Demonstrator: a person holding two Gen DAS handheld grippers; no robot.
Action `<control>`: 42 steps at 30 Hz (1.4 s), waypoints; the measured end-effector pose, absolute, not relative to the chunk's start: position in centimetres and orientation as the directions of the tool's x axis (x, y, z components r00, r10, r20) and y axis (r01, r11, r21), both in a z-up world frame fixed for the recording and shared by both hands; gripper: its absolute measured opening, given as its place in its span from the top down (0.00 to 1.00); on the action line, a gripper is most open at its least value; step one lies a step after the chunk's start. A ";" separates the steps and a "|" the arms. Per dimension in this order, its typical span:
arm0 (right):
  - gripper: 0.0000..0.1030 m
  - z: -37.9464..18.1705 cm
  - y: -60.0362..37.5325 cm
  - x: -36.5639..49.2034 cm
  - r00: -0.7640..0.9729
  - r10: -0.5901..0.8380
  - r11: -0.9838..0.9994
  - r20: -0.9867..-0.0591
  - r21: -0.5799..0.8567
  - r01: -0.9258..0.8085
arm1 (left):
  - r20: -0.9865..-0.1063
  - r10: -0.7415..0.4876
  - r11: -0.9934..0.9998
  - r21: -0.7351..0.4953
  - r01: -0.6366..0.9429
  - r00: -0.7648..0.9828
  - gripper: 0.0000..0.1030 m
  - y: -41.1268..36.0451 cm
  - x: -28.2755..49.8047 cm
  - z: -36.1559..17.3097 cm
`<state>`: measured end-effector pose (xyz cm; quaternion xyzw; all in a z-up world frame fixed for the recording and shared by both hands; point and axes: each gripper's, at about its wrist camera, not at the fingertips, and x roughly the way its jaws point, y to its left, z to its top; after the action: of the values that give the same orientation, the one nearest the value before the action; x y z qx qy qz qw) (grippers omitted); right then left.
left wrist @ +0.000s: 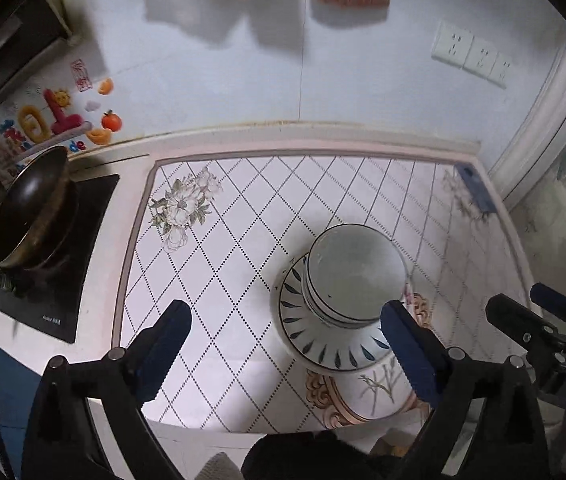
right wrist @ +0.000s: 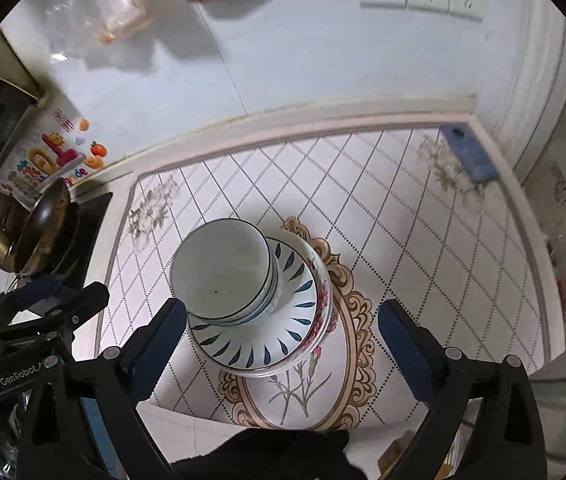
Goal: Organize plates and bowls
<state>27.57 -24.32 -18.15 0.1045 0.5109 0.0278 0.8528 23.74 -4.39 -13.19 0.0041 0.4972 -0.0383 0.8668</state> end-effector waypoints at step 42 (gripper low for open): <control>0.00 0.5 -24.3 0.5 0.773 0.086 0.995 -0.629 0.087 -0.040 | -0.645 0.008 1.000 0.006 -0.005 0.765 0.00 -5.2 0.7 -0.8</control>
<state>0.55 -24.29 0.52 0.0343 0.3353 0.0333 0.9409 0.70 -5.22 -0.78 0.0020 0.3431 0.0035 0.9393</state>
